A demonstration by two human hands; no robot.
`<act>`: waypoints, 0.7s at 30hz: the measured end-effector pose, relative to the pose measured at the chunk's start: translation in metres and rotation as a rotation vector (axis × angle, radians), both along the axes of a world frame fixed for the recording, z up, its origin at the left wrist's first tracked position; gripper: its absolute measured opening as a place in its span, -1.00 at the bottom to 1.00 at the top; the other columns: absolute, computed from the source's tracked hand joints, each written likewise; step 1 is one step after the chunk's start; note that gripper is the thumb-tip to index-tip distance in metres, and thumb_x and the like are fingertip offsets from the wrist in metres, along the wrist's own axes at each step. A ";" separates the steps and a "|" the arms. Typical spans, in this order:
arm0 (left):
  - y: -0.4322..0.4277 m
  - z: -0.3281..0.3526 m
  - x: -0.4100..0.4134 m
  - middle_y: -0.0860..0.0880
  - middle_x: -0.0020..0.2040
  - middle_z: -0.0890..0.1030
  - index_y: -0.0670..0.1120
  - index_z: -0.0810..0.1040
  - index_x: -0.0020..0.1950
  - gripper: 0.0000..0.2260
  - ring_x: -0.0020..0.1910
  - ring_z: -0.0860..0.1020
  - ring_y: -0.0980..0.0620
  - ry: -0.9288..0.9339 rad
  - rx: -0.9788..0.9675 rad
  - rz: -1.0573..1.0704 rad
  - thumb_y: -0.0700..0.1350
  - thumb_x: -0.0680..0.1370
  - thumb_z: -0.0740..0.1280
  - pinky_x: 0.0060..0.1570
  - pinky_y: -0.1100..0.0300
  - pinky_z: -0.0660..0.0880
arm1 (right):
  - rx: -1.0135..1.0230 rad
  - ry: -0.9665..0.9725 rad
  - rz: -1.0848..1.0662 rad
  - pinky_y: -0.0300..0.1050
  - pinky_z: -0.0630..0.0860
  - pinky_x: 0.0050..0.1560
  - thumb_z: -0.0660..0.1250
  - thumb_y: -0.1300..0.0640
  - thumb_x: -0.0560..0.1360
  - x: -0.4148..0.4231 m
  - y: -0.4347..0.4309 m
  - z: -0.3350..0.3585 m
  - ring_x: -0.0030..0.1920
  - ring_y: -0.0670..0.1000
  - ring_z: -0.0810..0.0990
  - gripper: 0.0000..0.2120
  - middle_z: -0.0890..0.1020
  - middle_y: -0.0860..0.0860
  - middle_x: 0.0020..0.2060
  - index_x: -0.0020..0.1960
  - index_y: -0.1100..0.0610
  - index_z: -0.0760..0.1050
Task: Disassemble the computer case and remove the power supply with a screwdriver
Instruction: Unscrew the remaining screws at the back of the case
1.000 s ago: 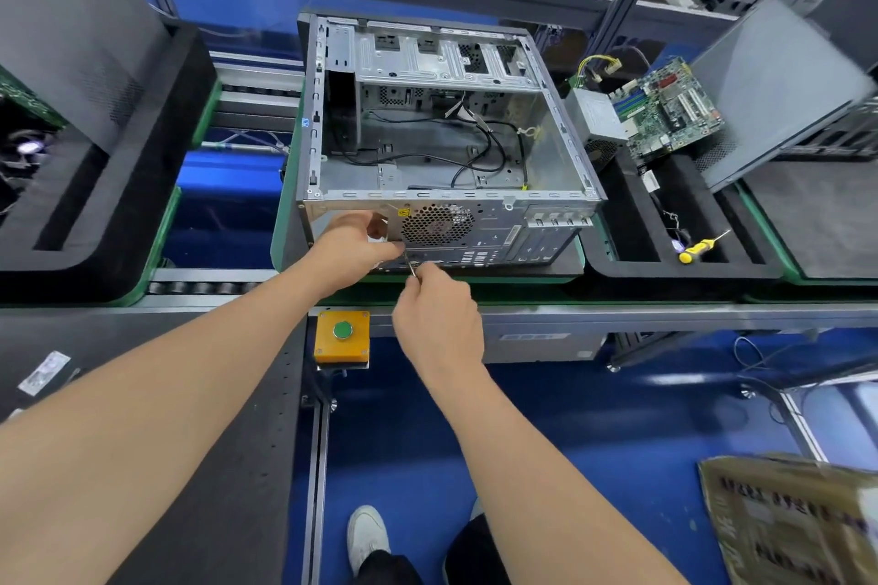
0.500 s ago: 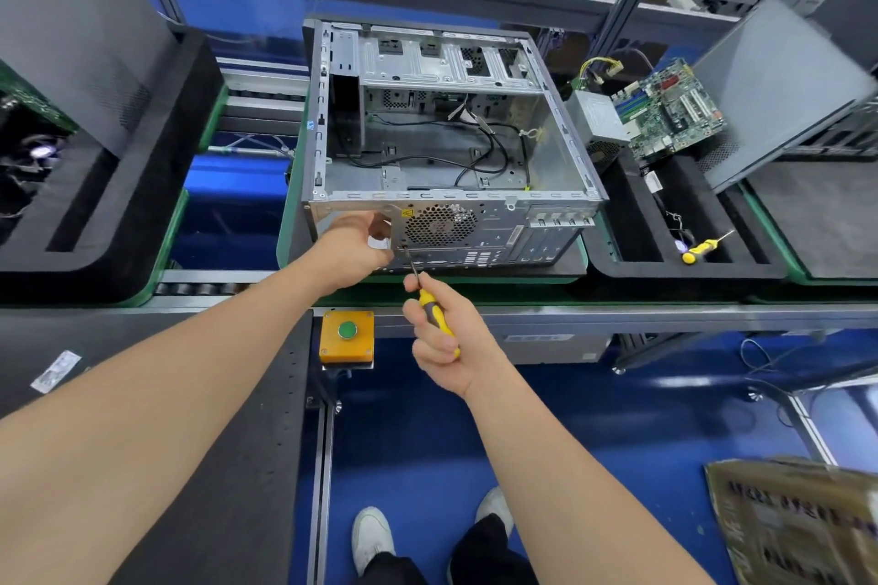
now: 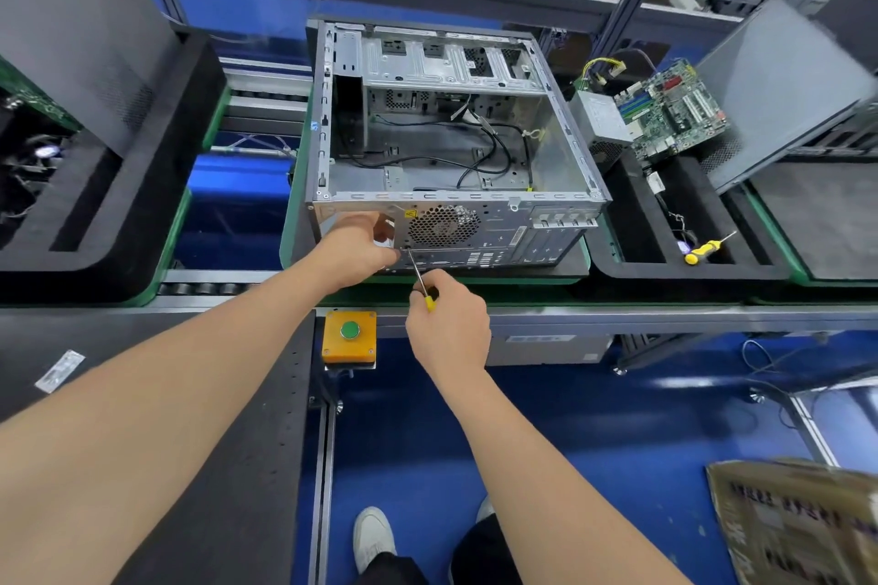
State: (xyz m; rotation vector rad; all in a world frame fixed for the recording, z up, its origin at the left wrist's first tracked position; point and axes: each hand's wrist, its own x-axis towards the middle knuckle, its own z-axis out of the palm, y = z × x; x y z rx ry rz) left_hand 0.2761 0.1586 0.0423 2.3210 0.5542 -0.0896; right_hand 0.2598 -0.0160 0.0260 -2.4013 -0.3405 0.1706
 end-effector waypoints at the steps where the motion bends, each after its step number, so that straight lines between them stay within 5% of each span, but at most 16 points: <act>1: 0.000 0.001 -0.001 -0.07 0.14 0.55 -0.13 0.48 0.32 -0.60 0.07 0.50 -0.04 0.005 -0.007 -0.001 -0.02 0.54 0.44 0.00 0.12 0.44 | 0.075 0.062 0.006 -0.09 0.45 -0.21 0.32 0.06 0.65 0.001 -0.001 0.000 -0.22 -0.03 0.56 -0.86 0.64 -0.04 -0.23 -0.02 0.05 0.62; 4: 0.000 0.002 -0.002 -0.08 0.08 0.60 -0.13 0.50 0.26 -0.65 0.03 0.55 -0.07 0.008 -0.028 -0.001 -0.02 0.55 0.44 -0.01 0.06 0.52 | 0.340 0.531 -0.155 -0.07 0.43 -0.29 0.24 0.09 0.63 0.009 0.002 0.007 -0.37 0.00 0.47 -0.70 0.59 0.03 -0.34 -0.12 0.16 0.69; 7: 0.002 0.005 -0.002 -0.07 -0.08 0.60 -0.09 0.50 0.12 -0.75 -0.13 0.54 0.00 0.045 -0.035 0.007 0.00 0.55 0.43 -0.17 0.12 0.51 | 0.539 0.969 -0.214 -0.15 0.39 -0.42 0.22 0.25 0.62 0.017 -0.001 0.016 -0.45 -0.03 0.39 -0.74 0.50 0.04 -0.36 -0.04 0.27 0.68; 9: 0.003 0.009 -0.001 -0.05 -0.06 0.60 -0.04 0.49 0.09 -0.79 -0.13 0.53 0.04 0.072 -0.027 -0.019 0.01 0.56 0.41 -0.20 0.16 0.46 | 0.657 1.054 -0.083 -0.13 0.51 -0.33 0.25 0.26 0.64 0.020 -0.007 0.017 -0.37 -0.02 0.48 -0.81 0.52 0.06 -0.30 0.05 0.30 0.64; 12: 0.005 0.010 -0.001 -0.08 0.10 0.63 -0.09 0.55 0.21 -0.71 0.07 0.58 -0.08 0.076 -0.079 -0.029 0.00 0.55 0.42 0.12 -0.01 0.56 | 0.801 1.111 0.079 -0.09 0.66 -0.18 0.24 0.20 0.69 0.017 -0.018 0.015 -0.18 0.06 0.70 -0.81 0.64 0.13 -0.15 0.12 0.28 0.59; 15: 0.006 0.009 -0.003 -0.10 0.19 0.63 -0.10 0.55 0.31 -0.66 0.17 0.57 -0.12 0.074 -0.182 -0.002 -0.05 0.56 0.42 0.27 -0.11 0.52 | 0.854 1.122 0.080 -0.13 0.67 -0.24 0.27 0.13 0.70 0.019 -0.018 0.010 -0.11 0.08 0.76 -0.80 0.72 0.13 -0.11 0.11 0.23 0.60; 21: 0.008 0.009 -0.001 -0.10 0.16 0.60 -0.10 0.53 0.29 -0.61 0.14 0.55 -0.10 0.080 -0.155 0.004 -0.01 0.50 0.46 0.20 -0.06 0.55 | 1.083 1.285 0.004 -0.26 0.34 -0.62 0.27 0.03 0.71 0.014 -0.015 -0.003 -0.58 -0.10 0.40 -0.78 0.58 0.06 -0.30 0.02 0.15 0.54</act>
